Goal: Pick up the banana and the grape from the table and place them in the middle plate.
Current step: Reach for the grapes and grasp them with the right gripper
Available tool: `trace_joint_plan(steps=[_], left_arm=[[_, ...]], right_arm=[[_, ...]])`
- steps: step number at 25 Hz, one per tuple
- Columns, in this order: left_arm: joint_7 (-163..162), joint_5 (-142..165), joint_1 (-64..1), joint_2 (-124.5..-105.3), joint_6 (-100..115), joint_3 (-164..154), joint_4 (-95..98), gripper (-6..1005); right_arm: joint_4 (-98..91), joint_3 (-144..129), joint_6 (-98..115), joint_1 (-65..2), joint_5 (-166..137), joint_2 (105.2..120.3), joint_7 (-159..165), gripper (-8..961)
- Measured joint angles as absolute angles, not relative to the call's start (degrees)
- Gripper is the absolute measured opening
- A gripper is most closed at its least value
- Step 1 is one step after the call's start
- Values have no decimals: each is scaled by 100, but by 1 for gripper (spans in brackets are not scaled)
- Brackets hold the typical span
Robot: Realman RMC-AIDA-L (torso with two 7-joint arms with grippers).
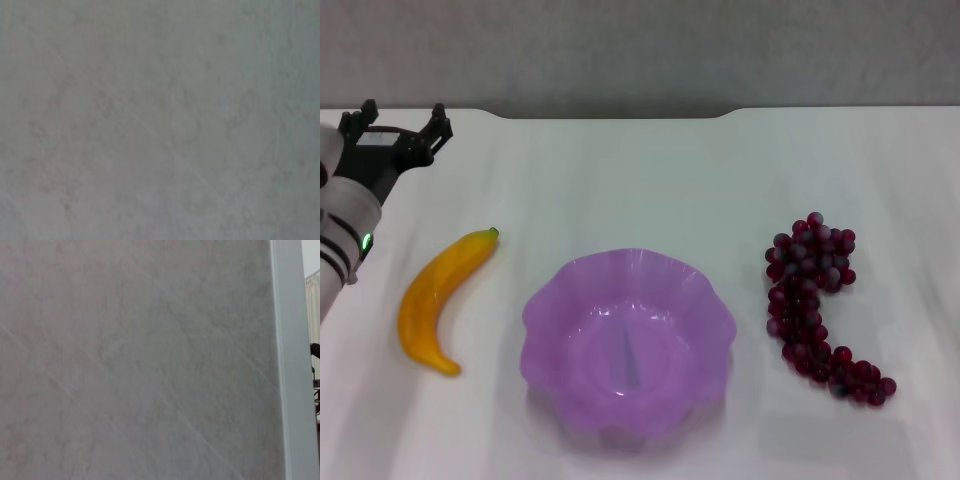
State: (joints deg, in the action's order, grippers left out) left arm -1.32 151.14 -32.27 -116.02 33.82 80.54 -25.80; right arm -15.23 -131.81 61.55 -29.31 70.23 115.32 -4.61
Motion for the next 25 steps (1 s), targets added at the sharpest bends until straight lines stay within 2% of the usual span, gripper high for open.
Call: trace_joint_plan(steps=[4, 8, 18, 25], left_arm=[[176, 15117, -2931, -11561, 2996, 8215, -3217, 900], [409, 15117, -2908, -11606, 3052, 8289, -3148, 899], [260, 15056, -3383, -11645, 3593, 8269, -2132, 899], [241, 15055, -3429, -11646, 3595, 8222, -2036, 898]], right_arm=[[-1527, -13188, 6140, -2924, 7015, 11529, -465, 854], [-1561, -13206, 6139, -2950, 7008, 11523, -459, 853], [-1562, -13206, 5607, -3165, 6995, 11521, 429, 852], [-1597, -13303, 4133, -3538, 6761, 11519, 613, 852]])
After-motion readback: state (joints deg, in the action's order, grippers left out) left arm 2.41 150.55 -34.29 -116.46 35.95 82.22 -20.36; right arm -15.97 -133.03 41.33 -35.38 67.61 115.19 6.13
